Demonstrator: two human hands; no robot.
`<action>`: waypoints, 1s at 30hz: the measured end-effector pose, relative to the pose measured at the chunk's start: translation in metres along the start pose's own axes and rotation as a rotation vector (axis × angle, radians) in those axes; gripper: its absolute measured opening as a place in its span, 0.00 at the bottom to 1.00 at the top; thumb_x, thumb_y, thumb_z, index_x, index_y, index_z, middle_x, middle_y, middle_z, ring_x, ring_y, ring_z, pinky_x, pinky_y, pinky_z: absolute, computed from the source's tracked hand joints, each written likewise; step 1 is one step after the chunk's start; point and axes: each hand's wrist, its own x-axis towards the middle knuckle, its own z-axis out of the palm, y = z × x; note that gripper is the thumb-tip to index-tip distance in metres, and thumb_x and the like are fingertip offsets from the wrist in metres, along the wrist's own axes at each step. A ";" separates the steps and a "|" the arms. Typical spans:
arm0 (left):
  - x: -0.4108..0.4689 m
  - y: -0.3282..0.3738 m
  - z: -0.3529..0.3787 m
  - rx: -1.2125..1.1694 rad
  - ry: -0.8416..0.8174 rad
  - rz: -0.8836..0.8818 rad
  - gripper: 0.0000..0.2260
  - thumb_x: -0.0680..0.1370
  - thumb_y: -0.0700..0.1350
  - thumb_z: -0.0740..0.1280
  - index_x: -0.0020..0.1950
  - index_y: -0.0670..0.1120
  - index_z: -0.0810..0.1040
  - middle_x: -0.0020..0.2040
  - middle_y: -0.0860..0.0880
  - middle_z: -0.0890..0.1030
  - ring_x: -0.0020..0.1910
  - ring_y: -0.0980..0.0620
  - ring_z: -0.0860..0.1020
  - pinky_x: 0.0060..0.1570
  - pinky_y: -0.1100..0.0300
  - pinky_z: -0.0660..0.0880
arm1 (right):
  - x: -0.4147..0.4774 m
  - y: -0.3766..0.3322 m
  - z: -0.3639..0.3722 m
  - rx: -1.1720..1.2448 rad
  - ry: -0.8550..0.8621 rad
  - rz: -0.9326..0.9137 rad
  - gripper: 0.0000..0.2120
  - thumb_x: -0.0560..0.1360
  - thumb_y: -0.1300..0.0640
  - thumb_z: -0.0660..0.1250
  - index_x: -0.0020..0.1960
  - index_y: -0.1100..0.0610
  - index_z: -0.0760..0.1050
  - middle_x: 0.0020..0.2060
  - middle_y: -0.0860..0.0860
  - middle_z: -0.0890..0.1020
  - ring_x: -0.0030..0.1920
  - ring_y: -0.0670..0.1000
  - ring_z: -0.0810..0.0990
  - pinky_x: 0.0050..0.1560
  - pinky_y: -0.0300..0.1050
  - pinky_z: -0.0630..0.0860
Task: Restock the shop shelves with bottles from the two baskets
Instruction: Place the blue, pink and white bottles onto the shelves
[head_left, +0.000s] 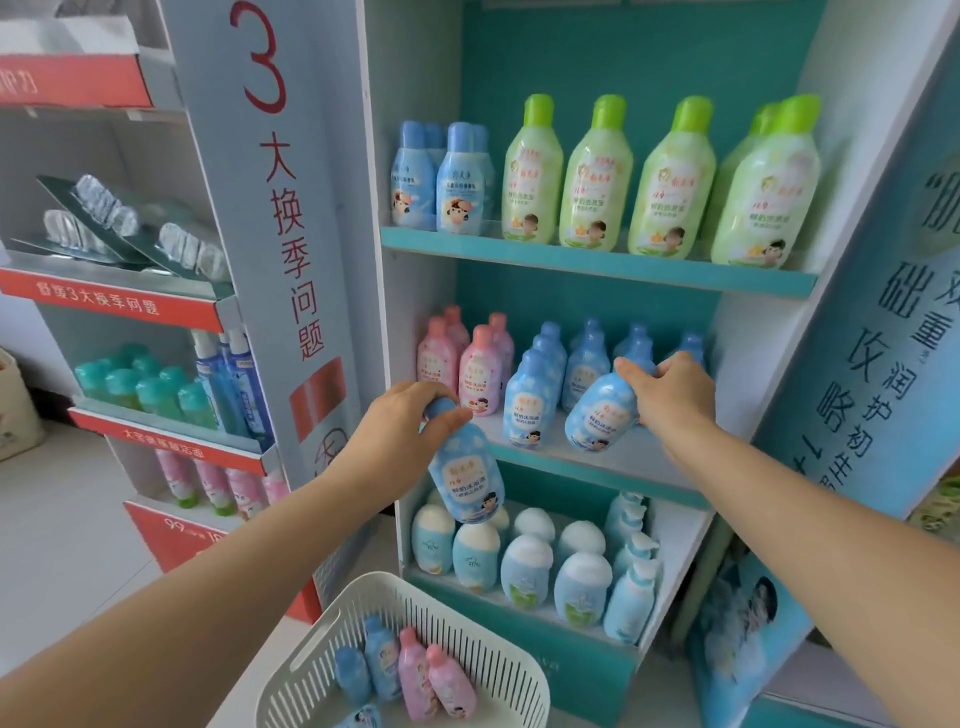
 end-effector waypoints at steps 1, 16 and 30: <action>0.005 0.000 0.003 -0.005 -0.002 0.005 0.12 0.78 0.51 0.63 0.57 0.46 0.76 0.49 0.52 0.73 0.48 0.54 0.72 0.47 0.65 0.66 | 0.005 0.002 0.004 -0.042 0.004 -0.007 0.21 0.72 0.43 0.67 0.47 0.61 0.68 0.47 0.58 0.76 0.44 0.59 0.77 0.39 0.52 0.75; 0.062 0.008 0.045 -0.039 -0.053 0.092 0.12 0.77 0.52 0.63 0.56 0.47 0.77 0.48 0.53 0.73 0.48 0.54 0.71 0.47 0.66 0.64 | 0.058 -0.013 0.049 -0.434 -0.025 -0.149 0.23 0.75 0.42 0.64 0.55 0.63 0.71 0.54 0.59 0.77 0.55 0.60 0.76 0.43 0.47 0.67; 0.074 0.018 0.063 -0.021 -0.079 0.152 0.13 0.77 0.53 0.63 0.57 0.49 0.77 0.52 0.51 0.76 0.48 0.53 0.72 0.45 0.67 0.64 | 0.067 -0.009 0.059 -0.388 -0.143 -0.087 0.25 0.74 0.41 0.65 0.57 0.62 0.71 0.54 0.58 0.77 0.54 0.58 0.77 0.42 0.45 0.66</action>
